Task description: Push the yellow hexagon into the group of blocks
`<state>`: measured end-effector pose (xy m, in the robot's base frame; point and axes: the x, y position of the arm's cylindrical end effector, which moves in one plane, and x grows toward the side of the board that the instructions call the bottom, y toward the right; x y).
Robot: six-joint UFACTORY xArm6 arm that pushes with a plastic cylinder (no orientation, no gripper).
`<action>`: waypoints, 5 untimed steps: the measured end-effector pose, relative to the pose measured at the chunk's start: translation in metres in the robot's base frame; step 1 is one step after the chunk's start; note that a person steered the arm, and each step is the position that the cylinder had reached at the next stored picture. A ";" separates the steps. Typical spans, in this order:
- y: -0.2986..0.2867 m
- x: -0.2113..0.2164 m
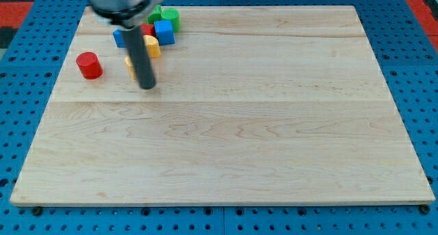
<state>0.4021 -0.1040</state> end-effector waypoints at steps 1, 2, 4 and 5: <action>-0.019 -0.011; -0.050 -0.018; -0.065 -0.032; -0.064 -0.038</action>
<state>0.3644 -0.1685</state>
